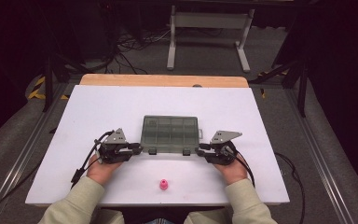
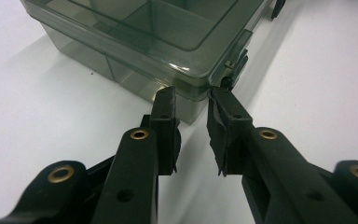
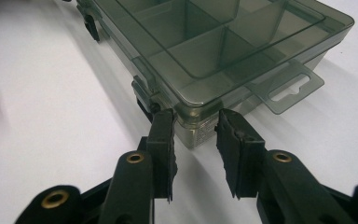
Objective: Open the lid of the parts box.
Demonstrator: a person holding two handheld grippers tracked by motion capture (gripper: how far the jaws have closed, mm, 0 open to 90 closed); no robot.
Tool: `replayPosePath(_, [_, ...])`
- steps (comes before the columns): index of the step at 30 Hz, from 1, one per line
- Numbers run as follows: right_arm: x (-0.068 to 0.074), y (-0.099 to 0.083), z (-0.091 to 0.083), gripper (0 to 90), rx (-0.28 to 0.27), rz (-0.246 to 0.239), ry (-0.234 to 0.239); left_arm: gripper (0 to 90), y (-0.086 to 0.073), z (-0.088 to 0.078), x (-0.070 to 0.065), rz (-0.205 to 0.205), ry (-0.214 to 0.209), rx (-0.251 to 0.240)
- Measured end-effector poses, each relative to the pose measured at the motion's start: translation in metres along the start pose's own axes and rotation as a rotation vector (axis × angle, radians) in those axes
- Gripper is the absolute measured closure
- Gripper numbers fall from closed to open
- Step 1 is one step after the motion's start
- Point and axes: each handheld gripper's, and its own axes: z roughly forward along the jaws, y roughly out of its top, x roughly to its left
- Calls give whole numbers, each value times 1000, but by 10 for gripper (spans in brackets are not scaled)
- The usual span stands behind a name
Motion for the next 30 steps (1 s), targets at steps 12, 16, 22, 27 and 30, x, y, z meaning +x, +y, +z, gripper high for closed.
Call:
replayPosePath(12, [-2, 3, -5, 717, -42, 11, 11, 744, 4, -4, -1, 1, -10, -41])
replayPosePath(16, [-3, 5, -7, 766, -62, 14, 21, 775, 6, -6, -1, -9, -19, -60])
replayPosePath(22, [-4, 10, -11, 811, -104, 10, 18, 810, 10, -8, 2, -20, -26, -119])
replayPosePath(27, [-6, 12, -13, 811, -127, 17, 19, 823, 12, -9, 4, -36, -31, -155])
replayPosePath(30, [-7, 14, -13, 811, -138, 20, 18, 826, 13, -8, 6, -47, -33, -166])
